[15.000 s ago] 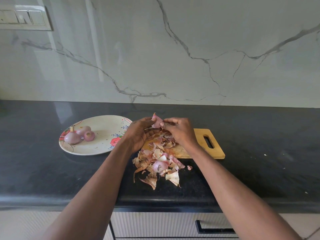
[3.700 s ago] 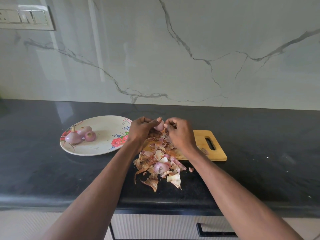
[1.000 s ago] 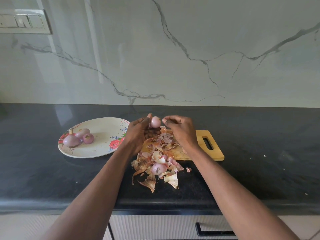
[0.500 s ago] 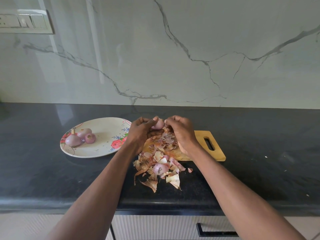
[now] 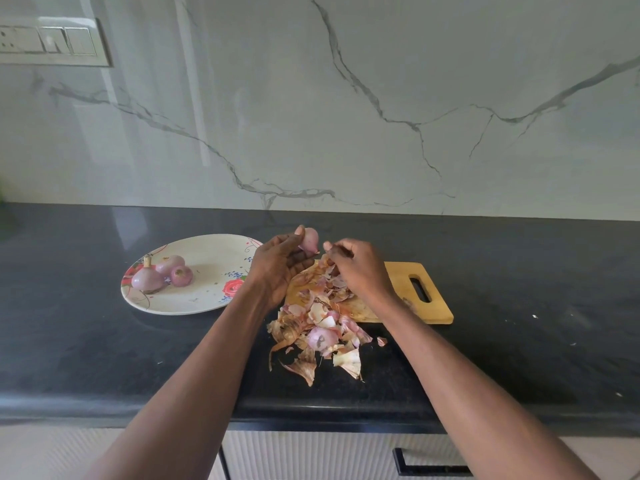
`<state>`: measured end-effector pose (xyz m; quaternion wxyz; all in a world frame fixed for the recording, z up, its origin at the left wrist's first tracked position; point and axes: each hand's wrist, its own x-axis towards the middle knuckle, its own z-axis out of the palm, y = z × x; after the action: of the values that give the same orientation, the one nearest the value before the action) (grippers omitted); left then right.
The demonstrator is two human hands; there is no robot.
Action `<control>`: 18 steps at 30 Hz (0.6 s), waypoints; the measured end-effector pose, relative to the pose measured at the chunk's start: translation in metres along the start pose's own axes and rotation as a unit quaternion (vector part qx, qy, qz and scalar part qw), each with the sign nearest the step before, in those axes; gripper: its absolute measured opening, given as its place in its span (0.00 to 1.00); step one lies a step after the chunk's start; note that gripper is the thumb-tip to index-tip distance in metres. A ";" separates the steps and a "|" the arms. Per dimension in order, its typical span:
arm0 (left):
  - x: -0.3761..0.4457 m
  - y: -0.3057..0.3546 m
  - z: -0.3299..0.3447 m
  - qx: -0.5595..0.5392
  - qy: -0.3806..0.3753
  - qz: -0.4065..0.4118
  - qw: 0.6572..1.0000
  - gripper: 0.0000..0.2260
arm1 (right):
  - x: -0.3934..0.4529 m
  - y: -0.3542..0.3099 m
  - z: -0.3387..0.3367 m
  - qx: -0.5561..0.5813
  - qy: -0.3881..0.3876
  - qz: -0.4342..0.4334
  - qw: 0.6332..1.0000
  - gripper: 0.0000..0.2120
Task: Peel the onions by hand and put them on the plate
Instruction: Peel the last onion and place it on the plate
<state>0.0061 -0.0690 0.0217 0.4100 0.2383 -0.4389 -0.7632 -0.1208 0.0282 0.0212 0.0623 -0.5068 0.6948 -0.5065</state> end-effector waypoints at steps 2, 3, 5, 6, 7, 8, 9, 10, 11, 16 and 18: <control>-0.001 -0.001 0.002 0.001 -0.008 -0.003 1.000 0.06 | 0.000 -0.002 0.002 -0.021 -0.029 -0.001 0.999 0.13; -0.001 -0.002 0.004 0.003 -0.013 -0.003 1.000 0.05 | -0.001 -0.002 0.002 -0.033 -0.039 -0.003 0.999 0.12; -0.002 -0.003 0.005 0.010 -0.025 -0.001 1.000 0.04 | -0.001 -0.002 0.003 -0.057 -0.046 -0.008 0.997 0.10; -0.003 -0.003 0.005 0.014 -0.031 0.002 0.999 0.05 | -0.001 -0.003 0.002 -0.072 -0.042 -0.013 0.996 0.10; -0.003 -0.003 0.006 0.019 -0.037 0.005 0.999 0.07 | -0.001 -0.003 0.001 -0.085 -0.033 -0.018 0.996 0.10; -0.004 -0.003 0.007 0.024 -0.044 0.005 0.999 0.09 | 0.000 -0.004 0.000 -0.096 -0.021 -0.023 0.995 0.10; -0.004 -0.003 0.007 0.027 -0.053 0.004 0.998 0.10 | 0.000 -0.005 -0.001 -0.098 -0.008 -0.025 0.995 0.11; -0.004 -0.002 0.008 0.024 -0.060 0.002 0.998 0.10 | 0.000 -0.007 -0.003 -0.084 0.001 -0.019 0.996 0.11; -0.004 -0.002 0.008 0.016 -0.064 -0.002 0.998 0.10 | 0.000 -0.008 -0.005 -0.044 0.007 -0.003 0.999 0.12; -0.006 -0.001 0.010 -0.055 -0.075 -0.034 0.995 0.08 | -0.003 -0.019 -0.005 0.352 -0.005 0.176 0.920 0.09; -0.007 0.002 0.011 -0.119 -0.065 -0.040 0.990 0.06 | -0.001 -0.023 -0.007 0.464 -0.006 0.214 0.859 0.09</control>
<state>0.0032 -0.0583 0.0290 0.3755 0.1554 -0.3611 -0.8393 -0.1102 0.0341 0.0417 0.4017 -0.2611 0.4700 -0.7413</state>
